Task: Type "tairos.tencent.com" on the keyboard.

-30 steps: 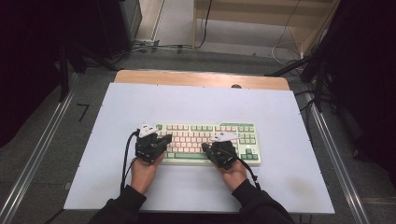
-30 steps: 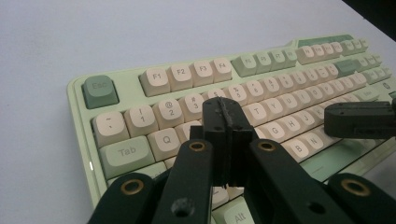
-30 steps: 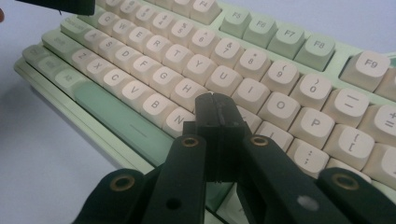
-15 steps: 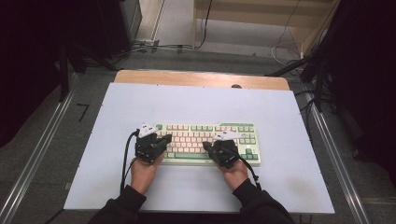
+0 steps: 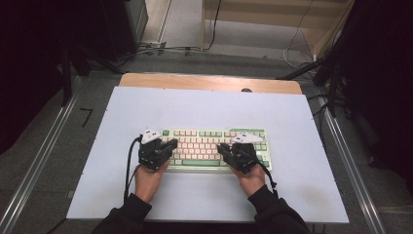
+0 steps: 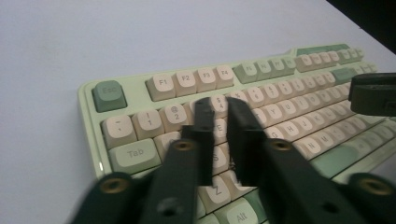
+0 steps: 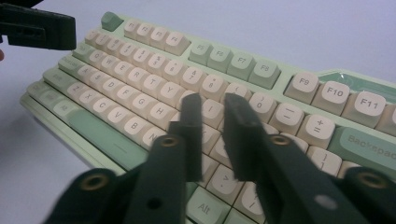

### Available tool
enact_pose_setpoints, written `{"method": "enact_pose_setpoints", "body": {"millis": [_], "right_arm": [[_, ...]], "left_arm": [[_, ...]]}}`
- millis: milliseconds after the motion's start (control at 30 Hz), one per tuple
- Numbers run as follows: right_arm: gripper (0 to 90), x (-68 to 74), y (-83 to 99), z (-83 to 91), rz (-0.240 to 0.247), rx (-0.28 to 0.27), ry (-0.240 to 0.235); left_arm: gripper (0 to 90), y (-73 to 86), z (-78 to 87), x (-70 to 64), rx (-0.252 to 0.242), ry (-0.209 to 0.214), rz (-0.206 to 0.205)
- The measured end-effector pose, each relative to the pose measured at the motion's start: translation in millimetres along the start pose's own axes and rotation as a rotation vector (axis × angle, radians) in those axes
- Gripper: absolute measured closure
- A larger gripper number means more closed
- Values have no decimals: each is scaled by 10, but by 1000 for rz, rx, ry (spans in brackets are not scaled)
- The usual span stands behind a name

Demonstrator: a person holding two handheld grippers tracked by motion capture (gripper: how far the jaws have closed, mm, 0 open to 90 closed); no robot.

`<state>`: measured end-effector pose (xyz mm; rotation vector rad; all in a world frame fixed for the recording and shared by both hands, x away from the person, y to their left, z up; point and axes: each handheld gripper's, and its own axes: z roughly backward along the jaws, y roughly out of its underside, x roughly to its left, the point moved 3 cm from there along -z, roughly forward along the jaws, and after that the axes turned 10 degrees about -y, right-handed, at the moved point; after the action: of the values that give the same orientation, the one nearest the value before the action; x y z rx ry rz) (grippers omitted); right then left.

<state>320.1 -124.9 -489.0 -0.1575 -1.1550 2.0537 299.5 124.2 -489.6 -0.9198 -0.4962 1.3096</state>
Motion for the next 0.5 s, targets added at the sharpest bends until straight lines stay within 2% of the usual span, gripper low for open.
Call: {"method": "enact_pose_setpoints", "body": {"millis": [133,300,500], "right_arm": [[613,-22,-9,26,-10,-12,4],[479,-70,-17,87,-12,-24,9],[364,-146,-22,195,-11,-43,20]], "left_arm": [[686,-9,27,2,0,21,1],[564,-12,86,4,-9,16,-5],[412,2,161,18,-14,-4,-17]]}}
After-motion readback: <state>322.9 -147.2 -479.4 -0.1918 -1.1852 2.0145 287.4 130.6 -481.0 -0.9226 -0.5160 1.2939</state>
